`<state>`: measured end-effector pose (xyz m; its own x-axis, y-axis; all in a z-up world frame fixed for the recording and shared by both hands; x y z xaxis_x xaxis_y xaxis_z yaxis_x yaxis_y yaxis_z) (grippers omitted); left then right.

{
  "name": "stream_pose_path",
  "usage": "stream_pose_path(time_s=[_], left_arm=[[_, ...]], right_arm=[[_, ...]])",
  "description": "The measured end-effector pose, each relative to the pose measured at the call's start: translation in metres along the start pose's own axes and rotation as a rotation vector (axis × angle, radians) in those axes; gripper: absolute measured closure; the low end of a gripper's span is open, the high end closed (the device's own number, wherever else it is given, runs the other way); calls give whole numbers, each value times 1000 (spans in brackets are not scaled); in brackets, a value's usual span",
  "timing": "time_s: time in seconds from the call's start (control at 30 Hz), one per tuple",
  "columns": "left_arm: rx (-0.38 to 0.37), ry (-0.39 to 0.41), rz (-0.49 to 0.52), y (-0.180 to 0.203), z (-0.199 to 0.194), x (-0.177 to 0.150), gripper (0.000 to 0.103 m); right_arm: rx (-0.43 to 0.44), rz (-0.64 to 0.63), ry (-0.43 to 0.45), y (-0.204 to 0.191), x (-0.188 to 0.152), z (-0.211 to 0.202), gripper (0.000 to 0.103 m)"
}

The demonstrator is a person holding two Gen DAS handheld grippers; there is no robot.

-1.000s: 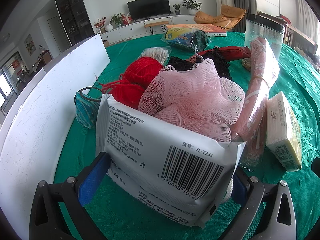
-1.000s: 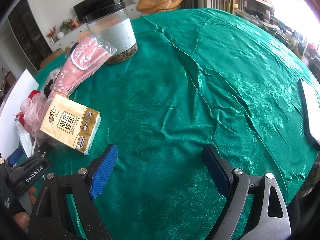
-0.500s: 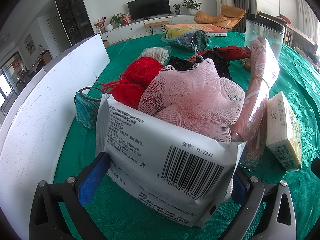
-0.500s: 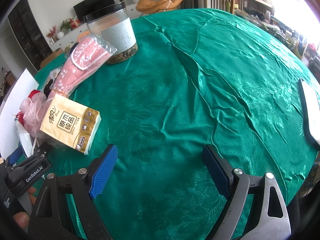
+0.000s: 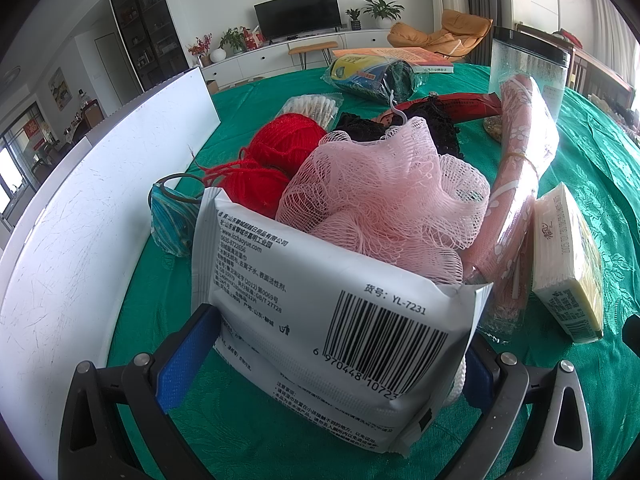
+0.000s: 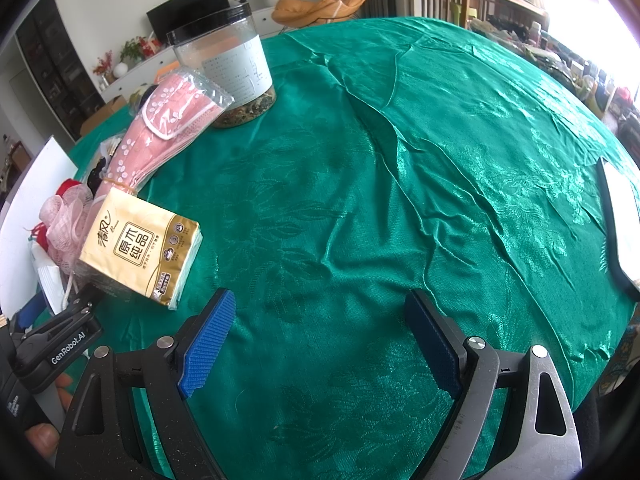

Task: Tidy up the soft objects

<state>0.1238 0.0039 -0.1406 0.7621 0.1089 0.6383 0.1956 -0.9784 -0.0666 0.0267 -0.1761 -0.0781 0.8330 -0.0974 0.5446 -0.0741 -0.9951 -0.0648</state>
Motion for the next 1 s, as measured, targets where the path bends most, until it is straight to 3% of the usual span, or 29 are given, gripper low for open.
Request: stream_pose_path(time_s=[1.0], left_arm=[[-1, 0, -1, 0, 0, 0, 0]], right_arm=[[0, -2, -1, -1, -1, -1, 14]])
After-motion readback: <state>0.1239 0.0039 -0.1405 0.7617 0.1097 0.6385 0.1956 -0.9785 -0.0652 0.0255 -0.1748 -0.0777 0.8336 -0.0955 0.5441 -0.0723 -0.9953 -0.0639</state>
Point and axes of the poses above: each gripper's, at about its wrist camera, not at the fingertips, and z roughly the way its jaws point, y to its right, x to its top, the point moved 5 cm from there along z, roughly the way its jaws point, and after that the axes turned 9 degrees about -z, right-handed, at the moved point
